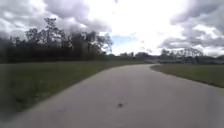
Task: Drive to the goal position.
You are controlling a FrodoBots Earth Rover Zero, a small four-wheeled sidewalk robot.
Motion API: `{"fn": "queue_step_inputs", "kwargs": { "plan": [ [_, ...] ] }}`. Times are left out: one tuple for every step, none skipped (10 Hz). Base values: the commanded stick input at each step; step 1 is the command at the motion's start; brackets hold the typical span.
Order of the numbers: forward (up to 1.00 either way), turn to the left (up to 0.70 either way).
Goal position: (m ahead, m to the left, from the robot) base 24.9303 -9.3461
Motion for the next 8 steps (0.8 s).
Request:
{"fn": "queue_step_inputs", "kwargs": {
  "plan": [
    [1.00,-0.08],
    [1.00,-0.20],
    [1.00,-0.25],
    [1.00,-0.26],
    [1.00,-0.26],
    [1.00,-0.26],
    [1.00,-0.26],
    [1.00,-0.26]
  ]
}}
